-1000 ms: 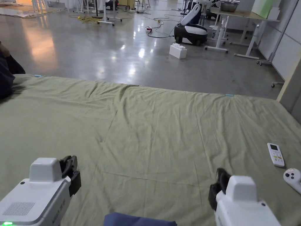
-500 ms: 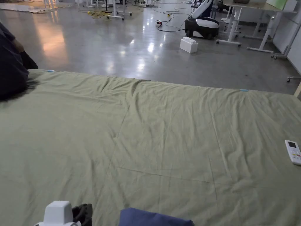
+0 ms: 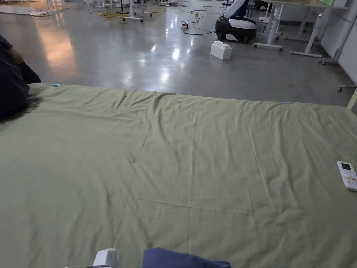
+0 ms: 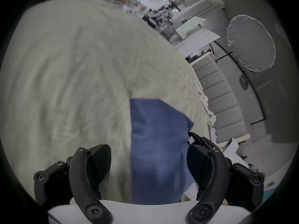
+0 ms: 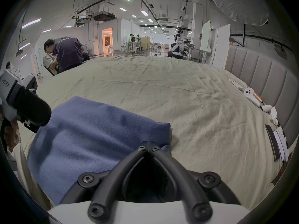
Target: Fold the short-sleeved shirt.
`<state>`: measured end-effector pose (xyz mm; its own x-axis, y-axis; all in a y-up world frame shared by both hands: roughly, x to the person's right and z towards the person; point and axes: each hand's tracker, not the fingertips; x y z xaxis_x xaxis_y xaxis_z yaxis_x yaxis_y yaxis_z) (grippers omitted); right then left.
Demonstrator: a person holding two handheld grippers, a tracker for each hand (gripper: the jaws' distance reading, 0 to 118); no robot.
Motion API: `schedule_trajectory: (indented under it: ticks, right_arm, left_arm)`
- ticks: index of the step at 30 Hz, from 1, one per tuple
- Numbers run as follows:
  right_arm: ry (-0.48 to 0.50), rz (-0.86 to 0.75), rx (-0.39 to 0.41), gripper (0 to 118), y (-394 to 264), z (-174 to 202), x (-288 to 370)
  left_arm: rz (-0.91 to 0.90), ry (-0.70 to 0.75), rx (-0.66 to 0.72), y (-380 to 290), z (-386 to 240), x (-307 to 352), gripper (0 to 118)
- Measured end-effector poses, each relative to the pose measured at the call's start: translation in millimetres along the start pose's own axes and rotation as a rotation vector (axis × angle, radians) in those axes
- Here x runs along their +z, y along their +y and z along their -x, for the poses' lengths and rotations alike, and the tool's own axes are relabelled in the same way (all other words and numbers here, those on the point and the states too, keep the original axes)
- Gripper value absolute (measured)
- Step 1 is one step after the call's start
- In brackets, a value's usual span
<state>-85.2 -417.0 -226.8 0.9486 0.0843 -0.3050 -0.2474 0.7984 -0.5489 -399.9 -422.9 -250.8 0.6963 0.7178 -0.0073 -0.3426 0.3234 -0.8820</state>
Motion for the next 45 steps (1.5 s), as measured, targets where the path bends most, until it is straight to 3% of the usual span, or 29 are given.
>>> schedule_trajectory:
  ticks: [3,7,9,10,12,14,17,23,29,37,44,45]
  right_arm:
    - [0.006,-0.001,-0.011,0,0,-2,0]
    - [0.008,-0.005,-0.019,0,1,-2,2]
    - [0.009,-0.003,-0.022,0,4,-1,5]
    - [0.008,-0.001,-0.024,0,5,-1,6]
    - [0.011,0.002,-0.029,0,3,-5,2]
    - [0.013,0.000,-0.027,0,3,-5,2]
    - [0.009,-0.002,-0.019,0,3,-4,1]
    - [-0.036,-0.018,0.048,0,8,-8,2]
    - [-0.055,-0.082,0.053,0,42,-34,15]
    - [-0.105,-0.218,0.047,0,113,-61,30]
    - [-0.144,-0.319,0.043,0,163,-76,39]
    - [-0.151,-0.326,0.038,0,167,-77,40]
  left_arm:
    - [-0.044,-0.099,0.033,6,8,-6,95]
    - [-0.013,-0.190,0.124,10,11,-16,76]
    - [-0.004,-0.191,0.079,3,8,-23,45]
    - [0.001,-0.180,0.057,1,5,-24,38]
    - [0.007,-0.134,-0.026,-1,9,-23,31]
    - [0.032,-0.143,0.038,-4,14,-24,26]
    - [0.010,-0.214,0.145,-9,23,-27,25]
    - [0.010,-0.230,0.145,7,30,-10,23]
    - [-0.017,-0.188,0.115,30,21,53,23]
    - [-0.069,0.004,0.034,84,92,178,23]
    - [-0.048,0.197,0.045,124,158,274,23]
    - [-0.054,0.293,0.014,127,164,281,23]
